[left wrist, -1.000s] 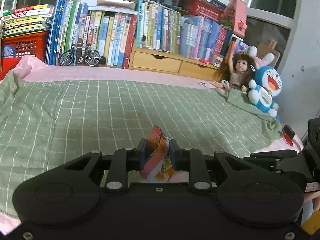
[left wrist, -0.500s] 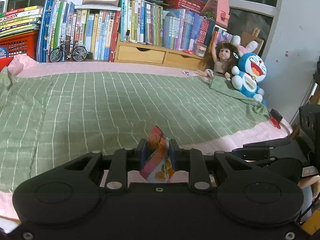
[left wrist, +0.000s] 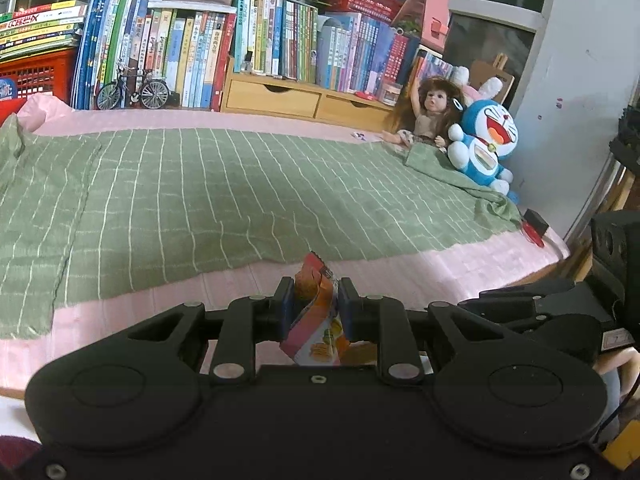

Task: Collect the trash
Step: 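Lift the snack packet and clear wrapper and carry them over the bin, then open both grippers to drop the packet and wrapper into the bin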

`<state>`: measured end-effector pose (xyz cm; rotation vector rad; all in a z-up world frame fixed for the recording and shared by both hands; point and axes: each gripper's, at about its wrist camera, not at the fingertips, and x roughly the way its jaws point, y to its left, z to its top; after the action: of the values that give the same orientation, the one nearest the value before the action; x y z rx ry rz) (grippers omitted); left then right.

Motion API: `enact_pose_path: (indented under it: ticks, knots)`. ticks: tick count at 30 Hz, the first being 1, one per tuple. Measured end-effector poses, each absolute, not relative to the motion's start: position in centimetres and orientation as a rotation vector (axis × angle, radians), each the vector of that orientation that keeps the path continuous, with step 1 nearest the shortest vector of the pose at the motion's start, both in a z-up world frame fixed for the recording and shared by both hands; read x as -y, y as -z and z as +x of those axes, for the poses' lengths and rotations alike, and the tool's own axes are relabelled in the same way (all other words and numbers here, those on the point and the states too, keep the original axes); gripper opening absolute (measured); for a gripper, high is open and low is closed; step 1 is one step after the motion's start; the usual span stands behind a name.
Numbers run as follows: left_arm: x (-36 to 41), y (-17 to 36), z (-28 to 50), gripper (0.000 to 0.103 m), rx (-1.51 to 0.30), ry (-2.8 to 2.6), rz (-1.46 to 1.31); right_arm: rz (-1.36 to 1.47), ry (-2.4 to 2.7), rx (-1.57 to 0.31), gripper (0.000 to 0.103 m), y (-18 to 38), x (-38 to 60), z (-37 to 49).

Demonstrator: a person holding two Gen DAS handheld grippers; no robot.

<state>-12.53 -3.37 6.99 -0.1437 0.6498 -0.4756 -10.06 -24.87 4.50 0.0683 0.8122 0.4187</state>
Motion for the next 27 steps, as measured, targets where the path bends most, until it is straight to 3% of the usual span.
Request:
enact_pose_path:
  ticks: [27]
  knots:
    - [5.0, -0.3, -18.2, 0.022, -0.819, 0.488, -0.073, 0.145, -0.359, -1.006, 0.038, 1.7, 25.7, -14.4]
